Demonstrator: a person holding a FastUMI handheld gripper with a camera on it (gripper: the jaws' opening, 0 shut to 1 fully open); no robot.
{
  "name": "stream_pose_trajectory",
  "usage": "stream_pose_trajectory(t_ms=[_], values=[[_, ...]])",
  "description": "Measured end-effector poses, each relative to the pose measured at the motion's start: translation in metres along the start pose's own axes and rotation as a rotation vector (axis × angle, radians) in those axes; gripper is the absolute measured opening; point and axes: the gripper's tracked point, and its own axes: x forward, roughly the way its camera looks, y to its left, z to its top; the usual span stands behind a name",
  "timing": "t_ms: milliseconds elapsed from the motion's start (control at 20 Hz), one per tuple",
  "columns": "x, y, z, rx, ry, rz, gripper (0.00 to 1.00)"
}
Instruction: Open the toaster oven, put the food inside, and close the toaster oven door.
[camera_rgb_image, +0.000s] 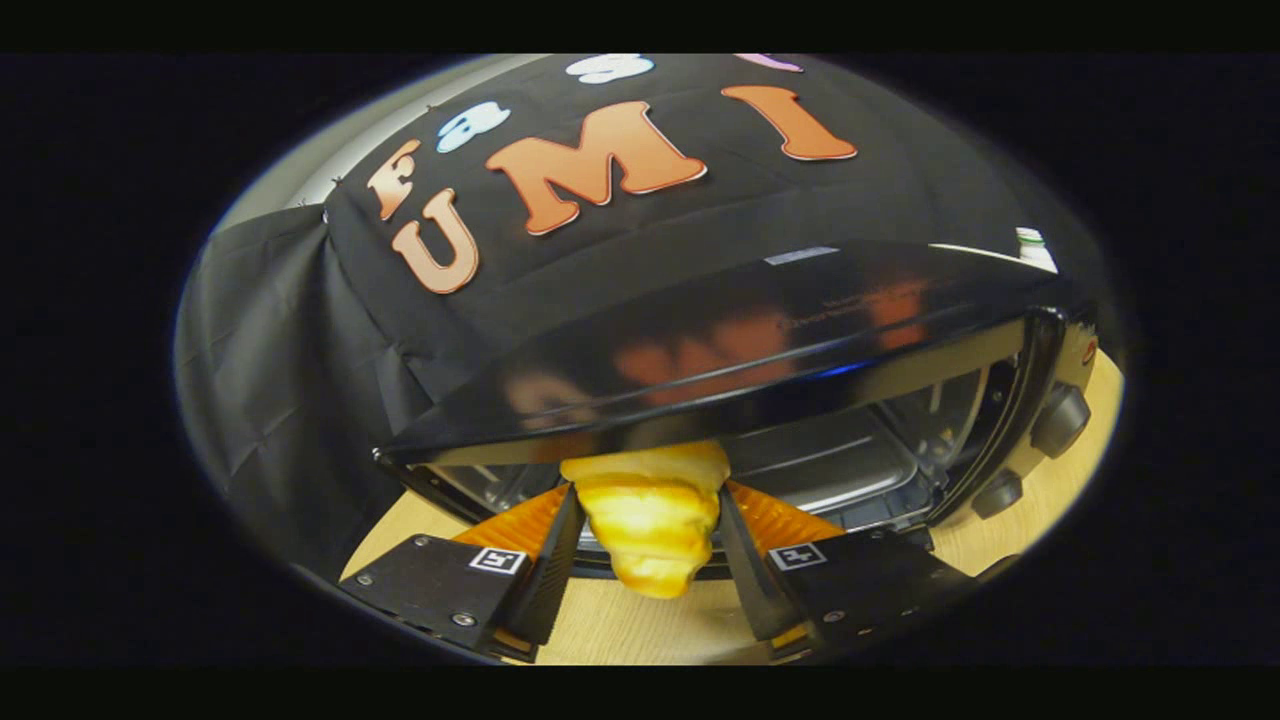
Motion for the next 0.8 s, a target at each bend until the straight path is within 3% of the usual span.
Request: stream_pose_trajectory(t_ms=[500, 700, 800], values=[[0.016, -0.014, -0.005, -0.051, 0.019, -0.057, 0.74], [0.014, -0.020, -0.008, -0.175, 0.000, -0.101, 0.87], [0.009, -0.021, -0.013, -0.243, 0.004, -0.110, 0.87]])
